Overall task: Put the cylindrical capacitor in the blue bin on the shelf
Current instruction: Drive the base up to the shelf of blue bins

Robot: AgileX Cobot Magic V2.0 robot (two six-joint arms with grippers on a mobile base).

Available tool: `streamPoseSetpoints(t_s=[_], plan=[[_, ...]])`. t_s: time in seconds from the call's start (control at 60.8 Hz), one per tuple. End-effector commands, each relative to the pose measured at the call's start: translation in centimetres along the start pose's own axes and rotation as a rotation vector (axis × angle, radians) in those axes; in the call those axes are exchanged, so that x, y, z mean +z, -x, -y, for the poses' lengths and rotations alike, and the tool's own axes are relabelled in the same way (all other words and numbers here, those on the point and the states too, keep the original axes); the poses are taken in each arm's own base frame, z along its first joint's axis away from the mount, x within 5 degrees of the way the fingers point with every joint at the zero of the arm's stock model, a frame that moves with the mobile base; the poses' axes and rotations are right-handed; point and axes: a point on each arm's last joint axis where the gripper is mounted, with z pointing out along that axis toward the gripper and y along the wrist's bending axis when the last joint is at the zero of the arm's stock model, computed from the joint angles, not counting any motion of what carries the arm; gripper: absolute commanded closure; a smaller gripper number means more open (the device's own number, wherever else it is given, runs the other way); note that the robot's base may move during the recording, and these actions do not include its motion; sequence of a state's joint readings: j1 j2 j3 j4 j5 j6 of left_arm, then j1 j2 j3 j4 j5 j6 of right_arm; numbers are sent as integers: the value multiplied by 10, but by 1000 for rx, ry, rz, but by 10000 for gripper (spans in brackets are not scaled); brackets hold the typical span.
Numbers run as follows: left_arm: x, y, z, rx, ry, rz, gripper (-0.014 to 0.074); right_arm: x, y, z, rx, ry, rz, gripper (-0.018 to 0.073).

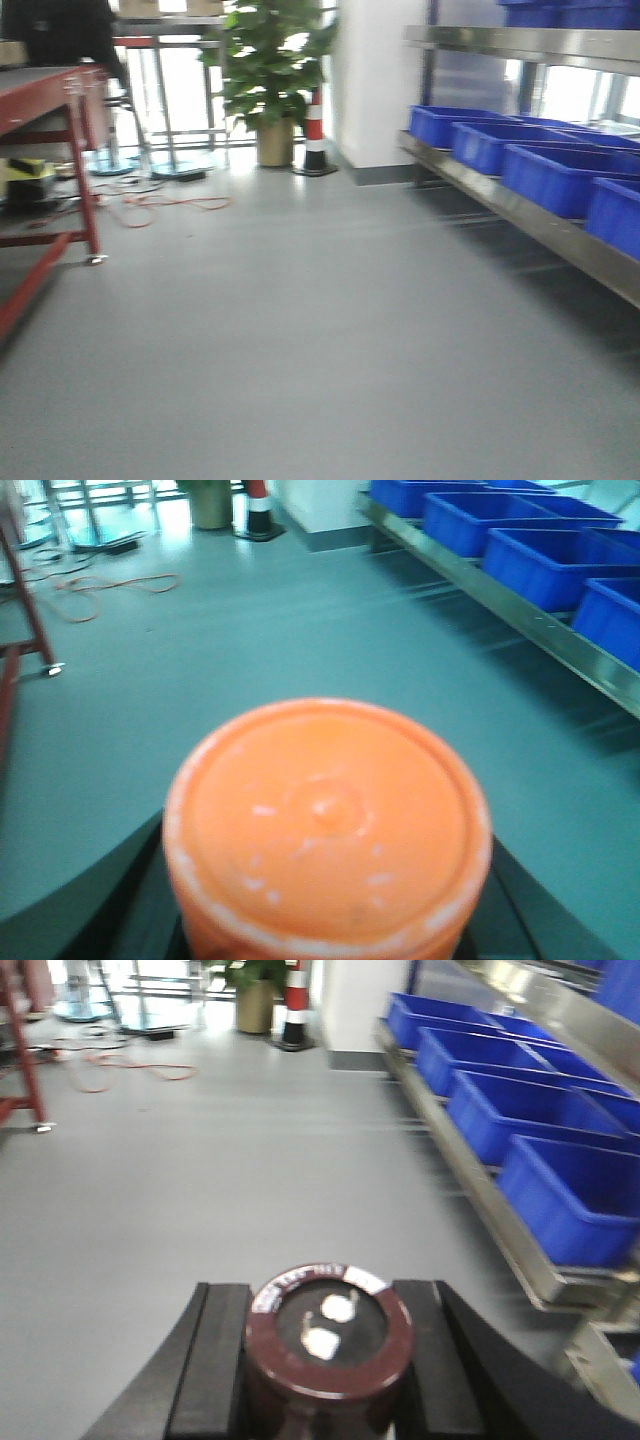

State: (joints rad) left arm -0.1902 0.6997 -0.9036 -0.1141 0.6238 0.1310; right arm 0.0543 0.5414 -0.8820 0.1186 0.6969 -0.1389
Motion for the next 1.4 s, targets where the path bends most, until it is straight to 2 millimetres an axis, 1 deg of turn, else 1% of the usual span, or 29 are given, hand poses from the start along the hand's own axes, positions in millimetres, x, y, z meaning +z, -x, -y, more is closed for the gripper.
streamPoseSetpoints(t_s=[0.0,1.381], plan=[[-2,4,1,1,-7,35,707,-3,5,1,-8,-10,36,721],[-2,4,1,1,-7,35,707,-3,5,1,-8,-10,36,721]])
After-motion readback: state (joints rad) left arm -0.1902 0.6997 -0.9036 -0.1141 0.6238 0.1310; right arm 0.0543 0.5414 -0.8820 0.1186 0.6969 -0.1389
